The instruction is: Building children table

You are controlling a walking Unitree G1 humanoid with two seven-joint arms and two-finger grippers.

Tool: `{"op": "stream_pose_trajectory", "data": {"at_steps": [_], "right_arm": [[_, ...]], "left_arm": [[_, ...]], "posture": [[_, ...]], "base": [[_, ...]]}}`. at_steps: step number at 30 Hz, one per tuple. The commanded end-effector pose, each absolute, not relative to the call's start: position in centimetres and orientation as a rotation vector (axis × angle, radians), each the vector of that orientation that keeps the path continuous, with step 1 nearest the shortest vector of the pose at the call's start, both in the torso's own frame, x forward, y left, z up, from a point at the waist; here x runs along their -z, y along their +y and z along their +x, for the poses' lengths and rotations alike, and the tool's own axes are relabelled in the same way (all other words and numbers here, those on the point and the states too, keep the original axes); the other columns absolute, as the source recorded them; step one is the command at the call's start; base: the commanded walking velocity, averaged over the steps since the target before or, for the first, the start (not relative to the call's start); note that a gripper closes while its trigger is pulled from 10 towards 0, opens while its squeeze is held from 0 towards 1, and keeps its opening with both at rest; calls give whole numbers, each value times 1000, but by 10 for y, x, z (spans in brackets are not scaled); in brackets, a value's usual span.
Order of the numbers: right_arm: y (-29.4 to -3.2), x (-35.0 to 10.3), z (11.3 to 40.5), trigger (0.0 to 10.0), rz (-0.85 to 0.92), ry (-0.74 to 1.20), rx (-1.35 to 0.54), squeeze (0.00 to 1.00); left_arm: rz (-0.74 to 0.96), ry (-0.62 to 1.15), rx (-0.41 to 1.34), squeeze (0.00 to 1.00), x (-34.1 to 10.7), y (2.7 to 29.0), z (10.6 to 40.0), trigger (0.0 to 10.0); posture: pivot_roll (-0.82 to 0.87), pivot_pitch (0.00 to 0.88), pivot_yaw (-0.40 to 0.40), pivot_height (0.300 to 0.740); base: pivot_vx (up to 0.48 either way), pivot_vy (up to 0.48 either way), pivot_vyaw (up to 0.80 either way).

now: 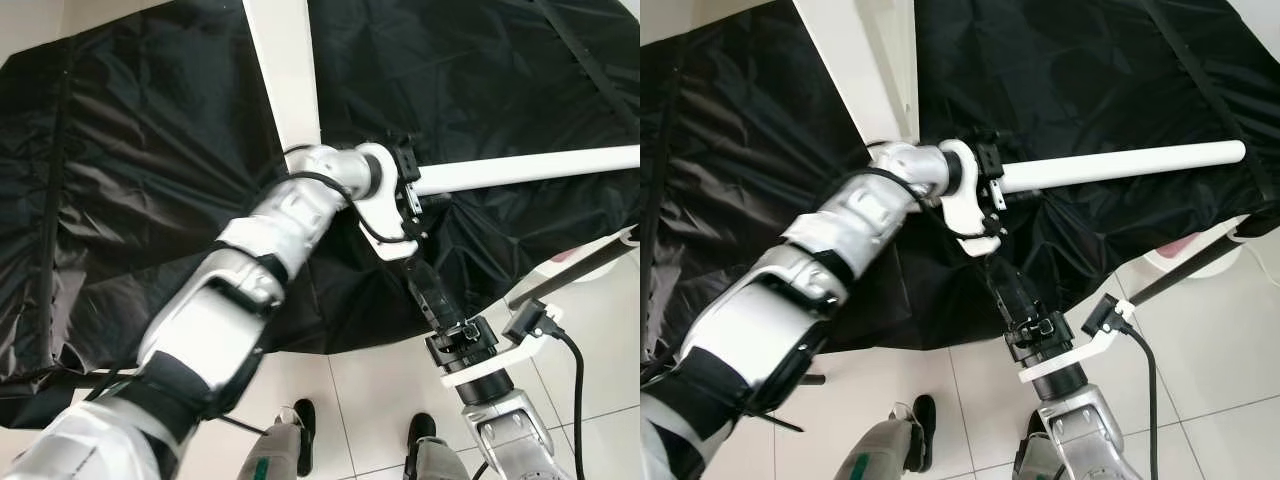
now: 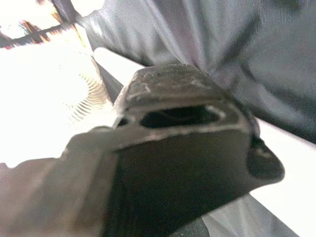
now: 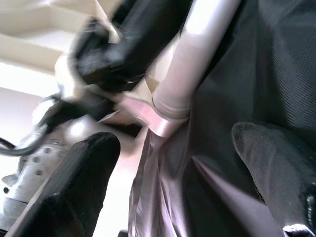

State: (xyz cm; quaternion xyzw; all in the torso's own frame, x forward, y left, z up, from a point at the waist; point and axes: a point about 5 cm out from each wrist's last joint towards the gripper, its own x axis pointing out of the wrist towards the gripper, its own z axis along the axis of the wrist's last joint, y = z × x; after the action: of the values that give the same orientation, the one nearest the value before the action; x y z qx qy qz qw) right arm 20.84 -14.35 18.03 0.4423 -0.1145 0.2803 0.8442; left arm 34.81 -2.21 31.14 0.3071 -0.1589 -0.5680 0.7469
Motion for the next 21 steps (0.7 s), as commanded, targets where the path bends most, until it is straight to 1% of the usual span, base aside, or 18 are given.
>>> {"op": "stream_pose_trajectory", "data": {"at_steps": [1, 8, 10, 11, 12, 13, 14, 15, 16, 17, 18, 20, 21], "right_arm": [[-141, -174, 208, 10000, 958, -214, -603, 0], [-140, -173, 213, 10000, 956, -207, -623, 0], [-141, -172, 217, 10000, 946, -203, -630, 0], [-141, -172, 217, 10000, 946, -203, -630, 0], [-142, -171, 219, 10000, 943, -201, -632, 0], [-142, -171, 219, 10000, 943, -201, -632, 0], [-142, -171, 220, 10000, 939, -200, -633, 0], [-142, -171, 220, 10000, 939, -200, -633, 0], [-143, -170, 222, 10000, 937, -199, -637, 0], [-143, -170, 222, 10000, 937, -199, -637, 0], [-145, -170, 225, 10000, 929, -197, -644, 0], [-145, -170, 225, 10000, 929, -197, -644, 0], [-146, -170, 228, 10000, 920, -194, -654, 0]], "left_arm": [[650, -345, 1309, 0, -312, -21, 341, 10000], [615, -380, 1327, 0, -324, -3, 333, 10000], [571, -390, 1317, 0, -331, 14, 329, 10000], [571, -390, 1317, 0, -331, 14, 329, 10000], [548, -391, 1305, 0, -335, 24, 326, 10000], [548, -391, 1305, 0, -335, 24, 326, 10000], [526, -392, 1294, 0, -337, 33, 324, 10000], [526, -392, 1294, 0, -337, 33, 324, 10000], [509, -380, 1279, 0, -339, 44, 321, 10000], [509, -380, 1279, 0, -339, 44, 321, 10000], [492, -368, 1238, 0, -343, 61, 319, 10000], [492, -368, 1238, 0, -343, 61, 319, 10000], [484, -363, 1213, 0, -346, 76, 315, 10000]], "posture": [[109, 307, 170, 740], [117, 292, 151, 740], [122, 273, 134, 740], [122, 273, 134, 740], [125, 267, 129, 740], [125, 267, 129, 740], [125, 267, 129, 740], [125, 267, 129, 740], [128, 264, 123, 740], [128, 264, 123, 740], [135, 254, 108, 740], [135, 254, 108, 740], [140, 250, 101, 740]], "base": [[0, 0, 0], [0, 0, 0], [0, 0, 0], [0, 0, 0], [0, 0, 0], [0, 0, 0], [0, 0, 0], [0, 0, 0], [0, 0, 0], [0, 0, 0], [0, 0, 0], [0, 0, 0], [0, 0, 0]]}}
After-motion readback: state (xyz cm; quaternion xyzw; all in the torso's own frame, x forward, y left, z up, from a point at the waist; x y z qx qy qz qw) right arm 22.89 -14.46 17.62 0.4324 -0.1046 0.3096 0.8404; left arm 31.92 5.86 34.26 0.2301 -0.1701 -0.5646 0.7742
